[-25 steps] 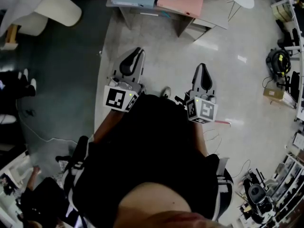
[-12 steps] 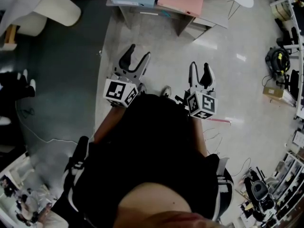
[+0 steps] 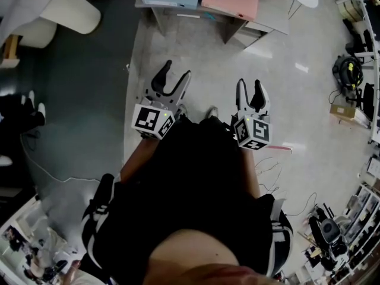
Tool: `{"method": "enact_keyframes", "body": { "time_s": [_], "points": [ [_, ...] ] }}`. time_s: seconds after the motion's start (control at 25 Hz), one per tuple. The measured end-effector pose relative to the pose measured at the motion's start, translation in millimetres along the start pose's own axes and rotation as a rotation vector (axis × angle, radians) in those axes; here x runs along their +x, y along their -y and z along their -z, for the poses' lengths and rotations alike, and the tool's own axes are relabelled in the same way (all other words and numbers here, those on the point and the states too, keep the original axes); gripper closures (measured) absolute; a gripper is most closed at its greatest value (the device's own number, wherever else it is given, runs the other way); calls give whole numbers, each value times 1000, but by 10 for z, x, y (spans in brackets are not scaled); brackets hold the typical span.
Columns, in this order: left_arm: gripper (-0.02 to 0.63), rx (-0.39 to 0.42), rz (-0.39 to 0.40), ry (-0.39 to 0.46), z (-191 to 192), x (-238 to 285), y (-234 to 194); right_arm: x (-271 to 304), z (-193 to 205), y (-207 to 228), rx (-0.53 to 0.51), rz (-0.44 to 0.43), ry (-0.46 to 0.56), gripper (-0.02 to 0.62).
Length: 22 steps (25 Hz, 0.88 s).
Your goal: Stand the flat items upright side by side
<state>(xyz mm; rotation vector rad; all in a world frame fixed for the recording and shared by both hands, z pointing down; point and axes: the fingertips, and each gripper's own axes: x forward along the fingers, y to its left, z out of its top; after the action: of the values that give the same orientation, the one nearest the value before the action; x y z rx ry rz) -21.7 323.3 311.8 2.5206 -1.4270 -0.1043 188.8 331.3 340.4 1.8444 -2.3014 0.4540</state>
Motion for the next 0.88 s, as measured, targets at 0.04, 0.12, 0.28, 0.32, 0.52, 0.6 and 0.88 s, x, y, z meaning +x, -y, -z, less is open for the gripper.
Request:
{"method": "enact_keyframes", "body": {
  "time_s": [0.04, 0.12, 0.28, 0.32, 0.52, 0.6, 0.88],
  "points": [
    [368, -3, 5, -1, 7, -24, -37, 16, 6, -47, 0, 2, -1, 368],
    [368, -8, 14, -5, 33, -54, -108, 53, 26, -119, 2, 6, -3, 368],
    [368, -14, 25, -27, 142, -11, -179, 115, 78, -132, 15, 14, -12, 368],
    [368, -18, 24, -28, 159, 20, -195, 146, 86, -116, 17, 15, -15, 368],
    [368, -27, 23, -18, 123, 366, -231, 451, 25, 133, 30, 12, -16, 368],
    [368, -15, 23, -19, 113, 581, -209, 614, -36, 298, 32, 7, -10, 368],
    [368, -7, -19, -38, 80, 1382, -286, 1266, -307, 807, 33, -23, -13, 368]
  ]
}}
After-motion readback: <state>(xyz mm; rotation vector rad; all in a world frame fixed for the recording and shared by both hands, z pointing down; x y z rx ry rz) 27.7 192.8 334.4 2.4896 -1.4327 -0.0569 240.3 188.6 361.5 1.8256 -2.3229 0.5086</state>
